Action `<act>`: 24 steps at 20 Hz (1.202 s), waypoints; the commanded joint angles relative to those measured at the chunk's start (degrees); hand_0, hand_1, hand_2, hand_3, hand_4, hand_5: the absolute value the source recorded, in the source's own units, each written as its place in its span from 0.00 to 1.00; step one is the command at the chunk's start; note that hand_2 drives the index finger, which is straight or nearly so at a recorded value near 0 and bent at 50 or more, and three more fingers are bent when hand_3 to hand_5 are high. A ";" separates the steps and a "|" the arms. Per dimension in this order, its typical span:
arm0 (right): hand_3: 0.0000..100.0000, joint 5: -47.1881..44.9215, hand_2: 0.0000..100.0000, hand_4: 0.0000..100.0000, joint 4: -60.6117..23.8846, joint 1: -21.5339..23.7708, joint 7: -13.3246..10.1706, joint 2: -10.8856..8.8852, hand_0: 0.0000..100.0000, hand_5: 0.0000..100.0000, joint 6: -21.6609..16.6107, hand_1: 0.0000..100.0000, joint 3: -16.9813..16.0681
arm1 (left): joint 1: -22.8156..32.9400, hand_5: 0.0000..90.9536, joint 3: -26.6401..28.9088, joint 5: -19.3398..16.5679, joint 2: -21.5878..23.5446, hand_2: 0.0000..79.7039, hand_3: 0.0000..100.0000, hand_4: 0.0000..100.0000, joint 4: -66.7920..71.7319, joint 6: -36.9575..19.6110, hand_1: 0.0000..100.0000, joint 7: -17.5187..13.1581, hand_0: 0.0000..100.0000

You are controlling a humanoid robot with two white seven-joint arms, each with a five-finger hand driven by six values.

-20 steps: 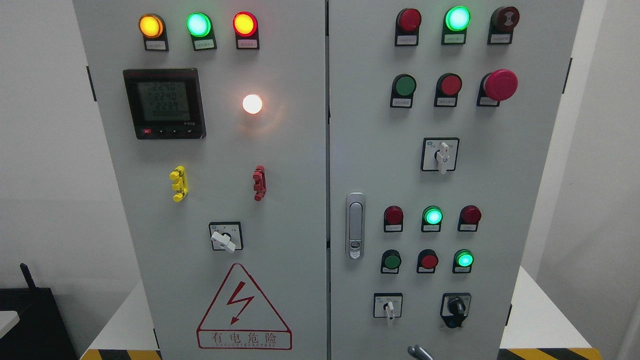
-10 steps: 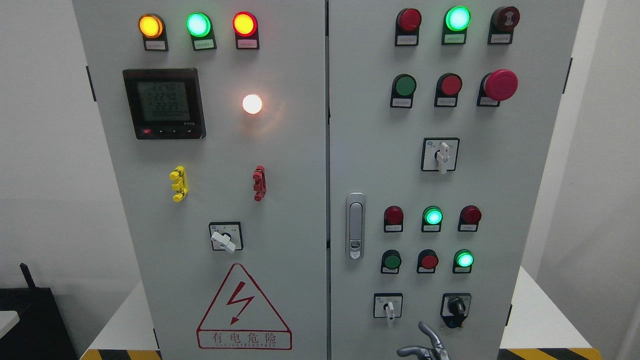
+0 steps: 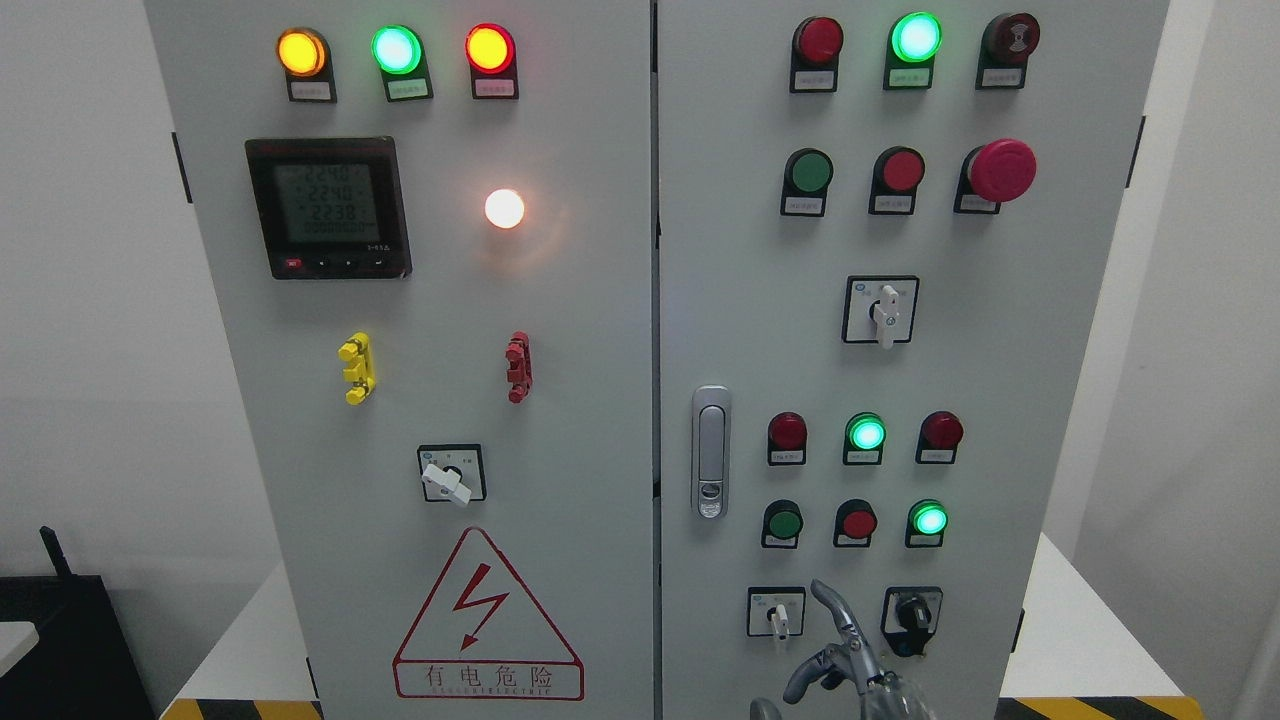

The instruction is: Release door handle

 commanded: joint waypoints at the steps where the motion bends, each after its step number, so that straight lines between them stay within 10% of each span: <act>1: 0.91 12.31 0.00 0.87 3.00 -2.26 -2.27 1.10 0.33 0.98 0.24 0.30 3.43 | 0.00 0.00 0.62 0.00 0.00 0.00 0.00 0.00 0.97 -0.06 0.39 -0.03 0.12; 6: 0.94 19.26 0.00 0.89 4.94 -6.12 -5.09 1.37 0.32 0.99 5.68 0.29 4.48 | 0.00 0.00 0.62 0.00 0.00 0.00 0.00 0.00 0.97 0.03 0.39 -0.03 0.12; 24: 0.95 31.49 0.00 0.90 11.44 -13.07 -3.07 1.46 0.35 0.99 15.27 0.27 7.30 | 0.00 0.00 0.62 0.00 0.00 0.00 0.00 0.00 0.97 0.03 0.39 -0.03 0.12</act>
